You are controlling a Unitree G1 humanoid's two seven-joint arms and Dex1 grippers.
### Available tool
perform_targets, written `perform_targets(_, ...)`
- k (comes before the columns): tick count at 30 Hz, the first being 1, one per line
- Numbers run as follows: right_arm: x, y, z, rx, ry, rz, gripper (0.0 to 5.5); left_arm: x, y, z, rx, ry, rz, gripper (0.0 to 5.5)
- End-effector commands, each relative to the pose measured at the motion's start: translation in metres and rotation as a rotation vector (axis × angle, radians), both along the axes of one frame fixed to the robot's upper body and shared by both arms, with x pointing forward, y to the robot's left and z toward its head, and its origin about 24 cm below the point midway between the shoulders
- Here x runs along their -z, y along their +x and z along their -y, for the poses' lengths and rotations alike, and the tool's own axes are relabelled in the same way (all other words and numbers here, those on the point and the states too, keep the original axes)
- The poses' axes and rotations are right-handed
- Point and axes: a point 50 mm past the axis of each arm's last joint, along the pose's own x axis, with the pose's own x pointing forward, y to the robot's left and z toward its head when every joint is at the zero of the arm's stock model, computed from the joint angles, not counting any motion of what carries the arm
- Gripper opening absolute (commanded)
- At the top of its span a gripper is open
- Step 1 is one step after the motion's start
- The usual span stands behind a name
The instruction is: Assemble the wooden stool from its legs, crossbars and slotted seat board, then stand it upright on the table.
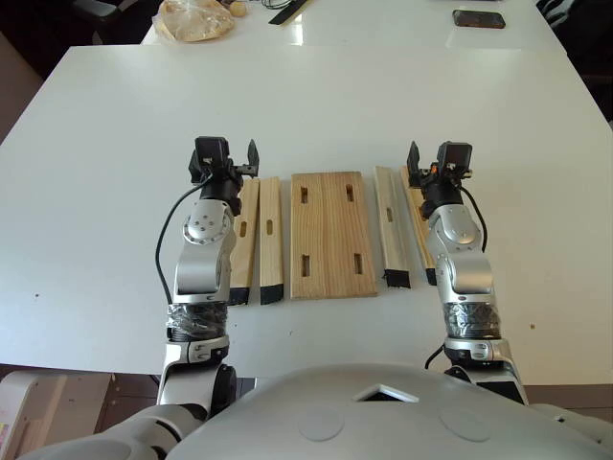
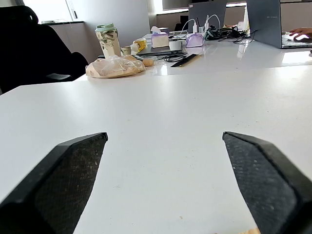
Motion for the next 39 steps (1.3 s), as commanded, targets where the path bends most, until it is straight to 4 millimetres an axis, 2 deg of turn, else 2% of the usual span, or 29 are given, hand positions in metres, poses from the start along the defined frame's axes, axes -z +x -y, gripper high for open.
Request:
perform_targets(1, -0.0018, 0.0026, -0.0008, 0.009, 0.004, 0.012, 3.51, -0.0018, 0.0022, -0.0003, 0.012, 0.018, 0.001, 4.38)
perform_targets(39, -0.002, 0.0066, -0.0017, 0.011, -0.002, 0.023, 3.51, -0.0029, 0.0048, 0.007, 0.046, 0.029, 0.011, 4.38)
